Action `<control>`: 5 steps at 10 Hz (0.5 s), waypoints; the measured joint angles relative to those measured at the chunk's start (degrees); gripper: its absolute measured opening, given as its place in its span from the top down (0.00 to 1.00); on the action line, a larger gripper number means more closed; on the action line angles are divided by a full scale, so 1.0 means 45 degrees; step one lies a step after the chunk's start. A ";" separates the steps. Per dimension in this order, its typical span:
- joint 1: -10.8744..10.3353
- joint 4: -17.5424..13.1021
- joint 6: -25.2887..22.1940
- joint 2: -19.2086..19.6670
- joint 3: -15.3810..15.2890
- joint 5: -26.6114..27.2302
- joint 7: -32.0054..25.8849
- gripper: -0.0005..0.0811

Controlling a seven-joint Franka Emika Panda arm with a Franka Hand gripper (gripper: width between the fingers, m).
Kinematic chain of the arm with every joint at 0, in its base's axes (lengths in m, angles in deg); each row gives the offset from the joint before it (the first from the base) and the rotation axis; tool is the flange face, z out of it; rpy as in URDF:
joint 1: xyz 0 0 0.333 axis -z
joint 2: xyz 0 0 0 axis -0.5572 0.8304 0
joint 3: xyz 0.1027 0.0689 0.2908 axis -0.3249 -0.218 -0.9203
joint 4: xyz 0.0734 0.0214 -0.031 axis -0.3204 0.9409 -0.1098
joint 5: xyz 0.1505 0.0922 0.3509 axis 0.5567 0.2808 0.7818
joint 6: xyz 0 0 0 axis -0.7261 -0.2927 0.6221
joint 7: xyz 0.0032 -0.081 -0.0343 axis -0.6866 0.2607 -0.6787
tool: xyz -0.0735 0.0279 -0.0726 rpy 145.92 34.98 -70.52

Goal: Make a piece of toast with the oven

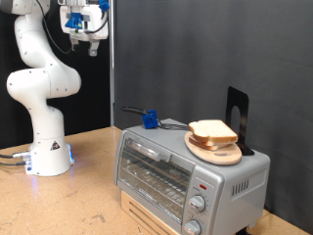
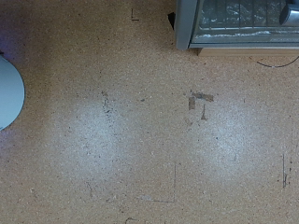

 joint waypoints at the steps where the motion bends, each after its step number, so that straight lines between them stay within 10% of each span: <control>1: -0.0043 -0.0001 0.0018 -0.0011 -0.0001 -0.0031 -0.0890 0.00; 5: -0.0342 0.0282 0.1753 -0.0088 0.0213 -0.2188 -0.6411 0.00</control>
